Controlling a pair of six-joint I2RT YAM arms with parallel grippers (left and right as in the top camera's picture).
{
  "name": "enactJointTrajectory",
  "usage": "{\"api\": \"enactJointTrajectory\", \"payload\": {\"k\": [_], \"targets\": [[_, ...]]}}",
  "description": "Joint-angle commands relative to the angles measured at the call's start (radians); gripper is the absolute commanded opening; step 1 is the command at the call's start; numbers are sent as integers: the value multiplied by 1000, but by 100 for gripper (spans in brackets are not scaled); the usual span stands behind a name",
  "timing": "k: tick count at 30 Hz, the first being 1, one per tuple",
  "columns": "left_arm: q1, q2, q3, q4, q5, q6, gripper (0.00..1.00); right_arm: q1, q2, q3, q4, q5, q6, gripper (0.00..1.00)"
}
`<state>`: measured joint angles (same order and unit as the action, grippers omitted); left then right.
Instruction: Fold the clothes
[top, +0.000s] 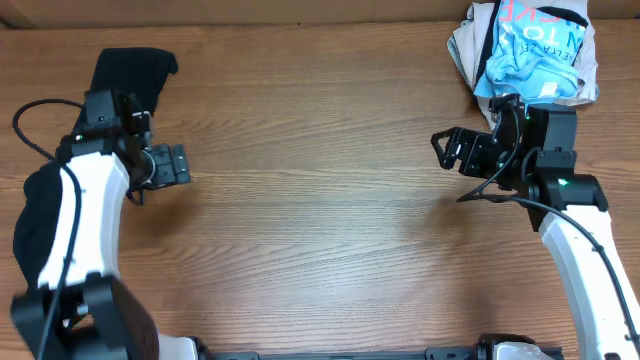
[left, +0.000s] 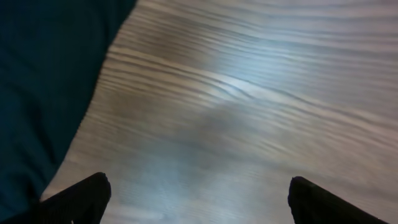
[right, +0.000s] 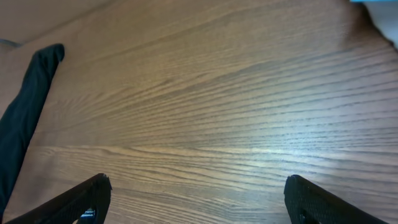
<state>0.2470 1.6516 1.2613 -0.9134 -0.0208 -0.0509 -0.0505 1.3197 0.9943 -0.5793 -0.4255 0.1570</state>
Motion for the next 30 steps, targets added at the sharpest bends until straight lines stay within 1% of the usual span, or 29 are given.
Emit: {"api": "enactJointTrajectory", "payload": {"k": [1, 3, 7, 10, 12, 13, 15, 16, 19, 23, 25, 27, 30], "targets": [[39, 50, 15, 38, -16, 1, 94, 11, 13, 24, 5, -29, 0, 91], [53, 77, 15, 85, -29, 45, 94, 20, 20, 24, 8, -29, 0, 91], [63, 114, 15, 204, -120, 113, 95, 48, 32, 23, 28, -29, 0, 91], [64, 136, 15, 258, -185, 153, 94, 69, 42, 21, 44, -28, 0, 90], [65, 149, 15, 265, -231, 157, 90, 79, 49, 21, 51, -28, 0, 89], [68, 154, 15, 259, -251, 153, 85, 84, 53, 21, 55, -28, 0, 89], [80, 158, 15, 234, -251, 125, 75, 92, 64, 21, 59, -28, 0, 89], [89, 158, 15, 220, -251, 99, 73, 95, 71, 21, 61, -28, 0, 89], [125, 158, 15, 209, -242, 66, 74, 96, 91, 21, 63, -28, 0, 89], [179, 159, 15, 247, -241, 75, 84, 96, 109, 21, 68, -29, 0, 89], [203, 160, 15, 273, -237, 84, 85, 96, 114, 21, 72, -29, 0, 89], [220, 160, 15, 294, -198, 125, 84, 96, 116, 21, 77, -29, 0, 89], [228, 161, 15, 318, -107, 231, 79, 96, 116, 21, 83, -29, 0, 89]]}}
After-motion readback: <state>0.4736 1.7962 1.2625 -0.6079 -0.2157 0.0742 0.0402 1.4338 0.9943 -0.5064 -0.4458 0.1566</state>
